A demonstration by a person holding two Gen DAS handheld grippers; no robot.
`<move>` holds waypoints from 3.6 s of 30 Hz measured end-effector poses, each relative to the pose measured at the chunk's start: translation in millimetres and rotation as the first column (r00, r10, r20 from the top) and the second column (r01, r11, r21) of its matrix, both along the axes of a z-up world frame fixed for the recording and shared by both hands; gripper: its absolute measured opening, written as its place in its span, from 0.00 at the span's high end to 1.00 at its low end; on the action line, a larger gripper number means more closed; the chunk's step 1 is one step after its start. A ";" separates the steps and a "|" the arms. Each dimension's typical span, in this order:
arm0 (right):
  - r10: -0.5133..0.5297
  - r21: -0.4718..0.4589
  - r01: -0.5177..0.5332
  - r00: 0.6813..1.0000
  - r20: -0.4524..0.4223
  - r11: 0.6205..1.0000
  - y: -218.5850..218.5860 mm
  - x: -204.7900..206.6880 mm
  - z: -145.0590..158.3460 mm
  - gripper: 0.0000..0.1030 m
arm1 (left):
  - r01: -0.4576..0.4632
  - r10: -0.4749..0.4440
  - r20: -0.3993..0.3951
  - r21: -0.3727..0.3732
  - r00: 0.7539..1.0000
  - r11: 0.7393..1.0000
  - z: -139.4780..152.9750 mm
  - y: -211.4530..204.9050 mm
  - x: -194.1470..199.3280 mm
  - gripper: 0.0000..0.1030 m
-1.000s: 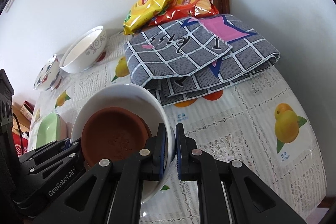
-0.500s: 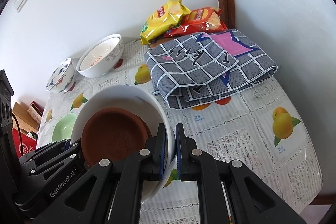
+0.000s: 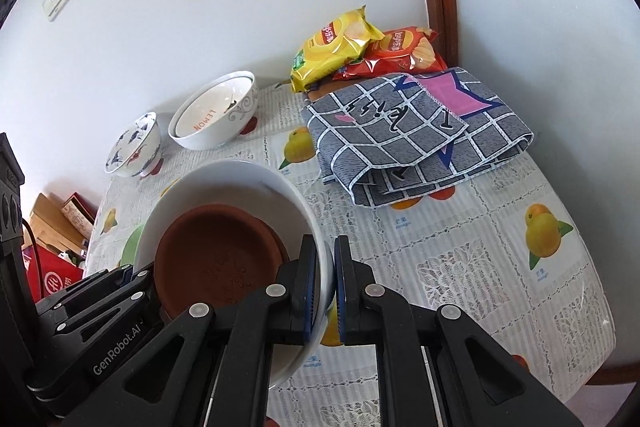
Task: Organize plates and bowls
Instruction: 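Carry the white bowl with both grippers toward the light-green plate stack, then lower the white bowl with both grippers onto the light-green plate stack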
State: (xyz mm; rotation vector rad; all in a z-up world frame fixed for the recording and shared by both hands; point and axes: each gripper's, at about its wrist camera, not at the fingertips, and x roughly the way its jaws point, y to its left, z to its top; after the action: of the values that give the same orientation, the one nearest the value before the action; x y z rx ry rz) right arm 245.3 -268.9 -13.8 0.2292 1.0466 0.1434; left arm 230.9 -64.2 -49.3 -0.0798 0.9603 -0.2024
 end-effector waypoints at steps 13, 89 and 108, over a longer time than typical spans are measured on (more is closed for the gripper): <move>0.015 0.011 -0.015 1.000 0.018 1.000 18.2 -3.2 10.1 0.91 | -0.019 0.019 0.016 -0.002 1.000 1.000 10.3 18.5 -6.2 0.91; 0.132 0.024 -0.134 0.990 0.049 0.991 120.7 0.1 12.7 0.91 | -0.169 0.170 0.021 -0.035 0.985 0.985 16.1 116.4 -15.1 0.91; 0.154 0.021 -0.155 0.987 0.048 0.988 136.0 3.3 10.1 0.91 | -0.190 0.191 0.017 -0.041 0.981 0.981 15.0 129.9 -13.8 0.91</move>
State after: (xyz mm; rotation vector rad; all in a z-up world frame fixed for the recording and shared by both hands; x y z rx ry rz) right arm 248.6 -132.9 -3.6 0.1666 1.0167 0.3004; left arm 217.1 65.7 -34.4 -0.2041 0.9216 -0.0450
